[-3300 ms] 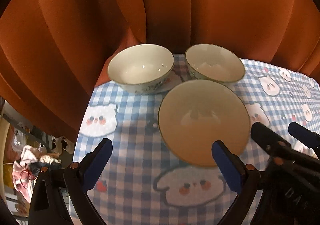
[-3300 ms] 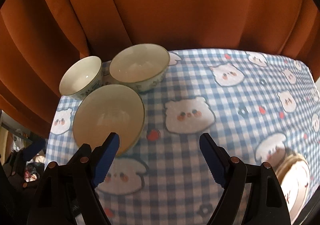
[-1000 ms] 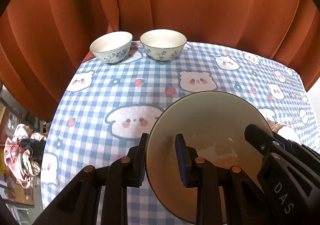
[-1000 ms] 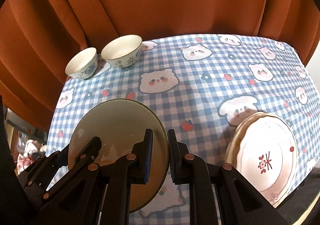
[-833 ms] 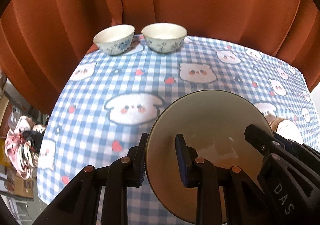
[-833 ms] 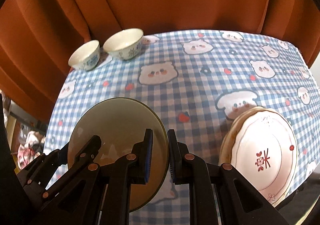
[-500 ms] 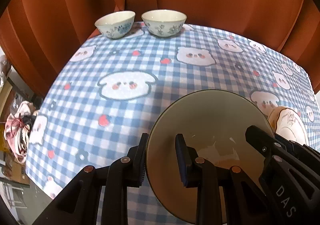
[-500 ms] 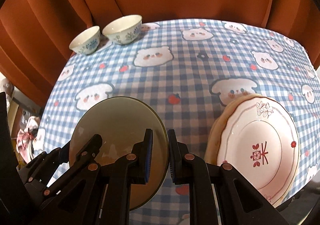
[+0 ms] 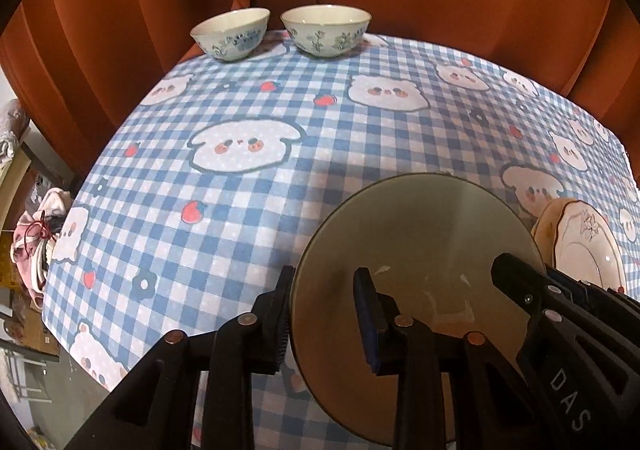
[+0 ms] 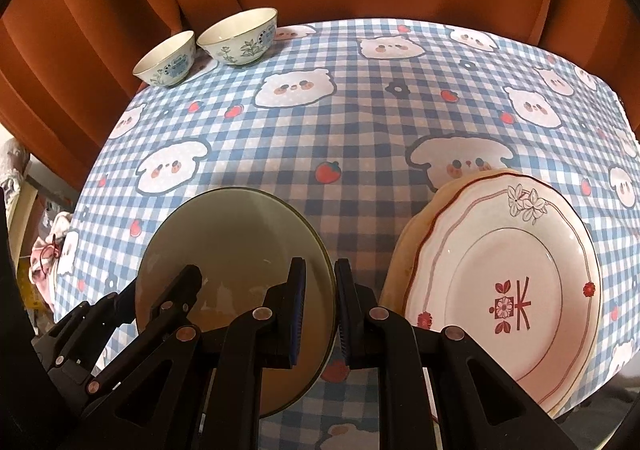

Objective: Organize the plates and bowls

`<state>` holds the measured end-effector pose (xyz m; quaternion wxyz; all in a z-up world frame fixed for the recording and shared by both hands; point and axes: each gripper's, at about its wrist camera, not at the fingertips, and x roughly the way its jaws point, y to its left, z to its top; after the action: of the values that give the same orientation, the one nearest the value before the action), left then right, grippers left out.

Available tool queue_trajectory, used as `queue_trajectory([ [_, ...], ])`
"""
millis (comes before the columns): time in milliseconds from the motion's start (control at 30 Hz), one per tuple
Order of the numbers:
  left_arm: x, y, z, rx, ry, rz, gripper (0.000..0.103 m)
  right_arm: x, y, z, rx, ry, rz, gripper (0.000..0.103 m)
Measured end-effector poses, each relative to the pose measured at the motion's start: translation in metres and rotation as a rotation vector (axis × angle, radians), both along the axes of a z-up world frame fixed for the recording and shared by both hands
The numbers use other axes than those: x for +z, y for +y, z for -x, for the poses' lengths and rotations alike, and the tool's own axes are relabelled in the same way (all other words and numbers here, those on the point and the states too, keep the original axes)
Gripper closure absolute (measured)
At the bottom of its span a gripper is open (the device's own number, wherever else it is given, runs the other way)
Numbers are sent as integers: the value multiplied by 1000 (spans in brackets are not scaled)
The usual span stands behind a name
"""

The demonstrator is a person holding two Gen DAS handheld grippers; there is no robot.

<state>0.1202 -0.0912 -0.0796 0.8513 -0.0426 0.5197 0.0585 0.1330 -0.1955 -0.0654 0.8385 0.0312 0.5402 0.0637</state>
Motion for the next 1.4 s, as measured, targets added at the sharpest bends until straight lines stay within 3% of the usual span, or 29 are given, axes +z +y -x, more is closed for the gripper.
queue_trajectory([
  [67,0,1,1,2,4,8,65,-1,-1,0,-2,11,5,85],
  [133,2,2,2,0,6,14,45,-1,-3,1,-9,15,15,85],
  [200,5,3,4,-5,4,28,36,2,-4,2,-25,12,34,84],
  [333,12,7,7,-19,-10,42,25,8,-5,2,-36,1,39,84],
  [767,37,39,1,-67,-28,74,20,37,26,5,-63,-46,99,83],
  [833,44,49,-1,-86,-41,69,20,41,35,4,-71,-53,103,75],
  [900,50,58,-3,-91,-58,64,17,47,43,3,-103,-70,120,48],
  [967,56,71,-7,-95,-73,66,15,53,50,2,-114,-94,111,29],
  [1267,79,127,-34,-134,-99,21,12,75,113,-13,-109,-146,121,26],
  [1400,91,156,-50,-139,-135,11,12,83,146,-27,-88,-170,159,19],
])
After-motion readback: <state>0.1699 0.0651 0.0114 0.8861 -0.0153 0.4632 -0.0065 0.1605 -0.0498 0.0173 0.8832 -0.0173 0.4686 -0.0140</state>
